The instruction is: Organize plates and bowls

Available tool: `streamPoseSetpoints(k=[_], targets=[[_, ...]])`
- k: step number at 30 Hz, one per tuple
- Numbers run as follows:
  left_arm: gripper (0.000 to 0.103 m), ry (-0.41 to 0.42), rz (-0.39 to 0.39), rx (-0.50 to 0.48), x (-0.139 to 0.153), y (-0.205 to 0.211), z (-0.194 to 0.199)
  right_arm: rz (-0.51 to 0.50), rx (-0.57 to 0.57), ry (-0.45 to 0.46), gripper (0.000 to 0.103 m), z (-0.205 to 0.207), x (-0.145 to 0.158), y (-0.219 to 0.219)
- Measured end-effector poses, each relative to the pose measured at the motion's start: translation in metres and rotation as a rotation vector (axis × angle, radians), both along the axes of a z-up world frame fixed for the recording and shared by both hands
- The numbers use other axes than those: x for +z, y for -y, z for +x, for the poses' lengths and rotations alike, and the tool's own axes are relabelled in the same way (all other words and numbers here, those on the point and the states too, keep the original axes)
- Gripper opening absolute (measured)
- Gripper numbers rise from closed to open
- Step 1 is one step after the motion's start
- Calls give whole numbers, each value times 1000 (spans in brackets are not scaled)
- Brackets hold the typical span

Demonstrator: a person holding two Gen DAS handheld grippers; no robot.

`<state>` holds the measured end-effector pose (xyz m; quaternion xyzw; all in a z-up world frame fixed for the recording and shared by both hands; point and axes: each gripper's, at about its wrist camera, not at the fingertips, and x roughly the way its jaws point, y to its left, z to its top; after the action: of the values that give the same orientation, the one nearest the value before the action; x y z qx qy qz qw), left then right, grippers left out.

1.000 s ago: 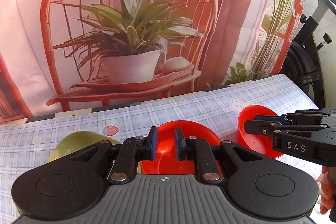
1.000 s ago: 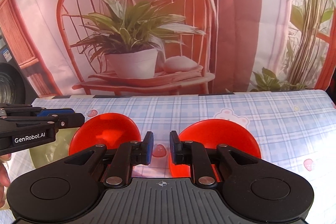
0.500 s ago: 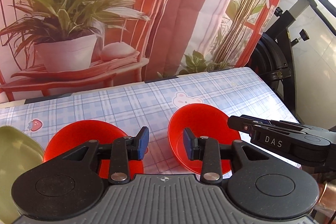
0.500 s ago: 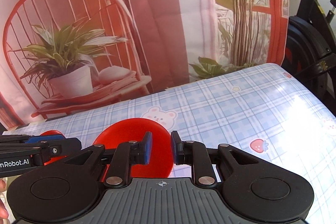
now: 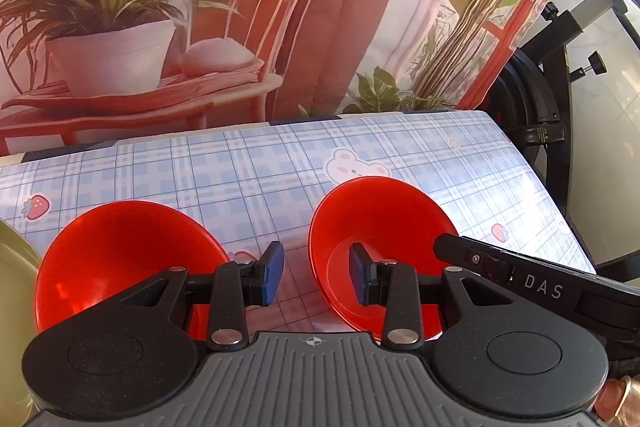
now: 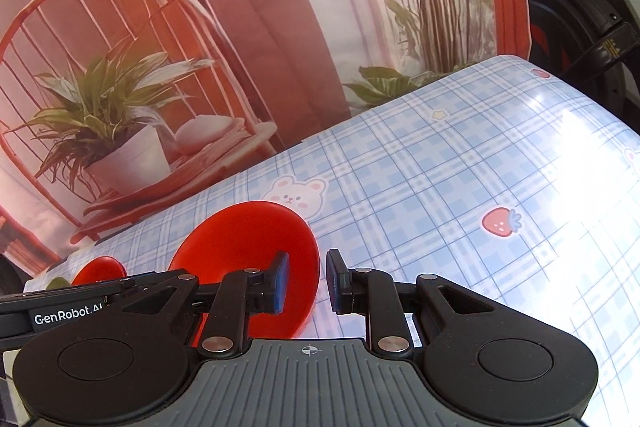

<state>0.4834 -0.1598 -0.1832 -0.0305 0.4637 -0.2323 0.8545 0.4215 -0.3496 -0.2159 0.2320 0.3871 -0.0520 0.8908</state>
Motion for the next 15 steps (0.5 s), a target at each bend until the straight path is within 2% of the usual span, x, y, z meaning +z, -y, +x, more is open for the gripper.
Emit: streamPoseSetpoints(k=[6, 8, 10, 11, 15], targets=[[37, -35, -15, 24, -7, -2, 4, 28, -15, -12, 20, -1, -5, 5], [37, -38, -24, 29, -8, -3, 4, 31, -15, -12, 16, -1, -5, 5], [25, -35, -37, 25, -8, -5, 3, 30, -16, -10, 12, -1, -5, 5], [12, -32, -43, 18, -9, -6, 3, 30, -15, -6, 10, -1, -5, 5], [8, -28, -56, 10, -8, -8, -1, 39, -4, 3, 6, -3, -4, 2]])
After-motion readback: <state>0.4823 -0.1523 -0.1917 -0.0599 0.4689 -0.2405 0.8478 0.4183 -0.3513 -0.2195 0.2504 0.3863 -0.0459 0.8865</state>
